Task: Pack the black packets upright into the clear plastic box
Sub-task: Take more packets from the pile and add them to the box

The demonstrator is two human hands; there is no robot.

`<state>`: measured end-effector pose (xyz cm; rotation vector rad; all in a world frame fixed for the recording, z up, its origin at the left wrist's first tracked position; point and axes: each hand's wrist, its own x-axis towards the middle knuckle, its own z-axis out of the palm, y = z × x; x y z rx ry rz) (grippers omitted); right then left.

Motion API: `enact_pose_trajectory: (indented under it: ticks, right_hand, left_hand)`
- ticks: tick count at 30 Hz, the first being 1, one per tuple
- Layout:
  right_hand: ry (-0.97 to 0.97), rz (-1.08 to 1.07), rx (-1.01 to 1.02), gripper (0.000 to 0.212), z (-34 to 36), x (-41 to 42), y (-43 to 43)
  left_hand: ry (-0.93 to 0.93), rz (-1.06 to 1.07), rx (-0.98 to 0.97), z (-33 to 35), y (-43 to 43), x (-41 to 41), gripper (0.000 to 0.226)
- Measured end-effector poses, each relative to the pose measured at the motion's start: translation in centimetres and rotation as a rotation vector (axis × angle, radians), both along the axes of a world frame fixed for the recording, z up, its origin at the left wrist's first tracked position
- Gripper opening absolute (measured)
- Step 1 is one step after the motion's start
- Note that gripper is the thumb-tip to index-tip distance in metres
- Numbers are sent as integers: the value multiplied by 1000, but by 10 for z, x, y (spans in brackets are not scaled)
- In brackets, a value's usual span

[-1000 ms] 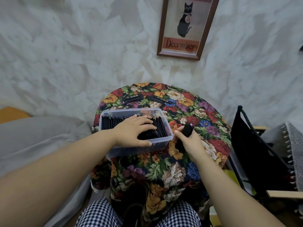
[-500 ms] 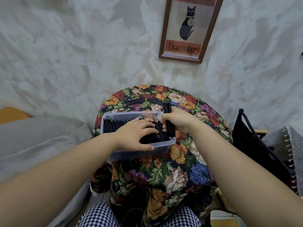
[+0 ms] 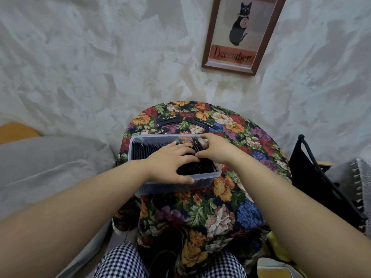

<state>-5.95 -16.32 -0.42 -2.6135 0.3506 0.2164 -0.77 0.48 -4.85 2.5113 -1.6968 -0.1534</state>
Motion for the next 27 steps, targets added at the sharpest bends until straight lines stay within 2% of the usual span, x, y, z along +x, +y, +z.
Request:
enact_pose_trajectory:
  ticks: [6,10,13,19,24,27]
  right_hand:
    - [-6,20,2,68,-1,-6,-2]
    - [49,99,-179,53,6,-8,0]
    - [79,143,-222,42,8,-8,1]
    - [143,71,-10,28,13,-7,1]
    - [179,31,99,29,14,-11,-2]
    - [140,5,119,33,14,-13,0]
  left_hand:
    - [3,8,7,1,0,-1,77]
    - [2,11,4,2,0,-2,77]
    - [3,13,8,3,0,-3,78]
    - [3,18,10,5,1,-4,83]
    - [22,32,-6,3,6,-2,83]
    - [8,51,36,2,13,1,73]
